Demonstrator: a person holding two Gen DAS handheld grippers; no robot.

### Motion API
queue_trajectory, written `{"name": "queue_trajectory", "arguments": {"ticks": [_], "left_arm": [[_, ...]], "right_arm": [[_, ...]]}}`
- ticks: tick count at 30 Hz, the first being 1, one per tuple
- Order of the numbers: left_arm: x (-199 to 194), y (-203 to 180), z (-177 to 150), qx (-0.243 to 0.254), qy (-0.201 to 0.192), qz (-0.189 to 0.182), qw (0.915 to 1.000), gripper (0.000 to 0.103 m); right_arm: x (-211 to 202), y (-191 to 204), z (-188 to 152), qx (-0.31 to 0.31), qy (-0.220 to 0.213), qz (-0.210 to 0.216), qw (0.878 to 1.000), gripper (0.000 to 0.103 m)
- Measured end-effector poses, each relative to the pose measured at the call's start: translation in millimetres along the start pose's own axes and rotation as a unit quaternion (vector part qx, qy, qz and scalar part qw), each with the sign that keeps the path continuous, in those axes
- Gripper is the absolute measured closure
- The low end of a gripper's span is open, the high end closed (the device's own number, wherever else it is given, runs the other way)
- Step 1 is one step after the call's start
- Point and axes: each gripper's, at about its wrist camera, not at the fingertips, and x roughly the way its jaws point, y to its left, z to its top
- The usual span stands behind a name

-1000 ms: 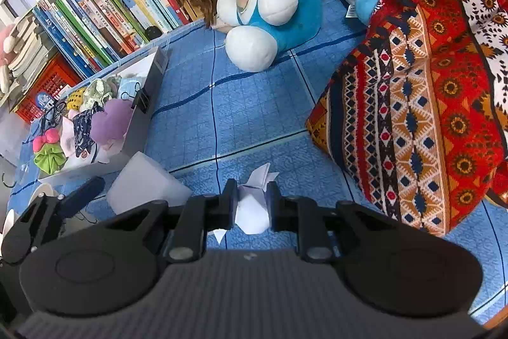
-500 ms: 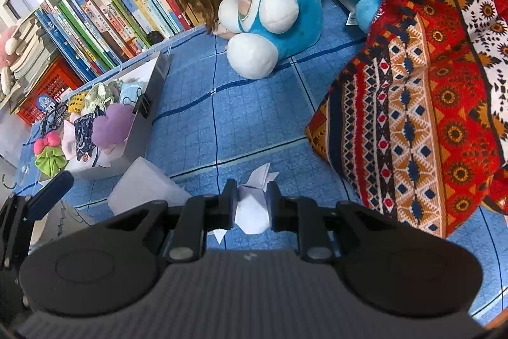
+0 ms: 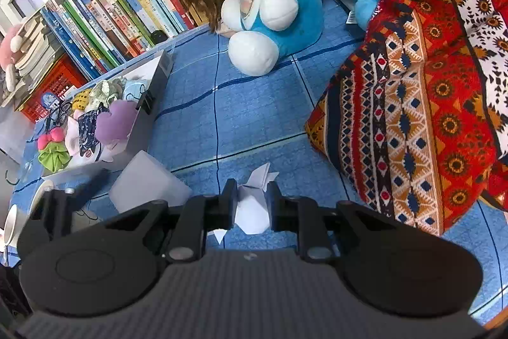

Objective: Organize soft objects
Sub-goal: 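Grasp the white foam block with the left tool while the right tool grasps the white tissue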

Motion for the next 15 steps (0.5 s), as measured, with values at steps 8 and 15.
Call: {"name": "queue_trajectory", "arguments": {"ticks": [8,15], "left_arm": [[-10.0,-3.3,1.7,0.005,0.007,-0.048,0.9988,0.050],[-39.7,0.8,16.7,0.006,-0.016,-0.062,0.9979,0.050]], "right_arm": [[-1.4,3.0,2.1,0.001,-0.002,-0.003,1.000,0.079],[-16.4,15.5,8.7,-0.007,-0.016,-0.008,1.000,0.079]]}}
